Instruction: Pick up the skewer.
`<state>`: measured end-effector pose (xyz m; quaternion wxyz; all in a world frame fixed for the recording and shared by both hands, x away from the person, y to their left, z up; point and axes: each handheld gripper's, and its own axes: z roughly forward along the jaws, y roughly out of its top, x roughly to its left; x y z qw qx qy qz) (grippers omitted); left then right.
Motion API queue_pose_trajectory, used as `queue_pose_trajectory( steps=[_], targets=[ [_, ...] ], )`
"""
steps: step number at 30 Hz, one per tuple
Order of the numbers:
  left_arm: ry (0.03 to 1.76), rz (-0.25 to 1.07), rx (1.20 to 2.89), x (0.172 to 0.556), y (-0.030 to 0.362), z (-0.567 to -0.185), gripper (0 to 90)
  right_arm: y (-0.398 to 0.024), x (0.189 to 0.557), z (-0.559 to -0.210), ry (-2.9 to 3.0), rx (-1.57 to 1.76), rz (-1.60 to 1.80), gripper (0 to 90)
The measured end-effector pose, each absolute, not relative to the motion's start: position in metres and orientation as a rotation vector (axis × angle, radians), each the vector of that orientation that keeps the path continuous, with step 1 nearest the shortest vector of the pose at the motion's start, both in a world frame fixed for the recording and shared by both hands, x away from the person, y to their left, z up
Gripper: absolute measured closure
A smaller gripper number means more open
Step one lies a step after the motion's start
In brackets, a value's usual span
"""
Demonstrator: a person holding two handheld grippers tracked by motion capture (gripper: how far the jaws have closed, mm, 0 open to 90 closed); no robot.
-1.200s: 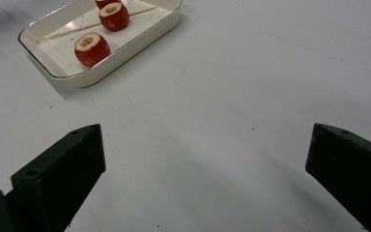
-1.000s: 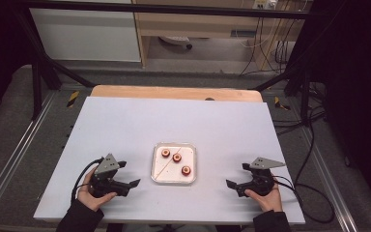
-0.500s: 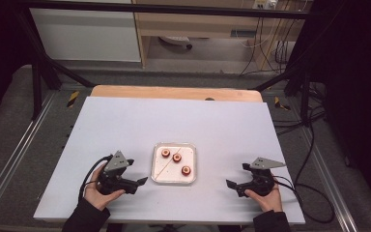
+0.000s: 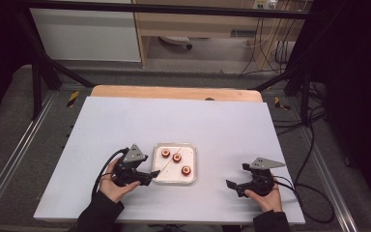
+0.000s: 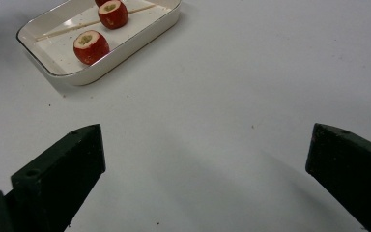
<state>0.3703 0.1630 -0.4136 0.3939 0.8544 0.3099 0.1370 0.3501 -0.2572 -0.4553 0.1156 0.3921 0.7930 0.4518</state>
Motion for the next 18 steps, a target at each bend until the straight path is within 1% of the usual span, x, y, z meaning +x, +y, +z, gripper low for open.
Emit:
queue_pose_trajectory(
  steps=[2, 3, 4, 9, 10, 11, 12, 13, 14, 15, 18],
  targets=[
    [0.805, 0.346, 2.177, 0.373, 0.157, -0.416, 32.5, -0.257, 0.350, -0.456, 2.325, 1.149, 1.323, 0.9],
    [0.812, 0.342, 2.184, 0.374, 0.155, -0.417, 36.8, -0.257, 0.350, -0.456, 2.325, 1.149, 1.325, 0.9],
    [0.819, 0.337, 2.193, 0.376, 0.152, -0.419, 38.9, -0.257, 0.350, -0.456, 2.325, 1.149, 1.323, 0.9],
    [0.858, 0.331, 2.219, 0.379, 0.140, -0.425, 48.2, -0.257, 0.350, -0.456, 2.327, 1.149, 1.324, 0.9],
    [0.863, 0.331, 2.225, 0.380, 0.138, -0.426, 48.2, -0.257, 0.350, -0.456, 2.327, 1.149, 1.324, 0.9],
    [0.868, 0.332, 2.233, 0.380, 0.136, -0.427, 54.0, -0.257, 0.350, -0.456, 2.327, 1.149, 1.323, 0.9],
    [0.871, 0.334, 2.236, 0.380, 0.134, -0.429, 54.0, -0.257, 0.350, -0.456, 2.327, 1.149, 1.323, 0.9],
    [0.875, 0.336, 2.237, 0.379, 0.132, -0.430, 56.2, -0.257, 0.350, -0.456, 2.327, 1.148, 1.324, 0.9],
    [0.878, 0.338, 2.235, 0.379, 0.131, -0.431, 58.5, -0.257, 0.350, -0.456, 2.326, 1.147, 1.326, 0.9],
    [0.882, 0.337, 2.236, 0.378, 0.129, -0.433, 63.0, -0.257, 0.350, -0.456, 2.325, 1.148, 1.329, 0.9],
    [0.901, 0.346, 2.236, 0.377, 0.127, -0.436, 69.2, -0.257, 0.350, -0.456, 2.325, 1.149, 1.329, 0.9]
  ],
)
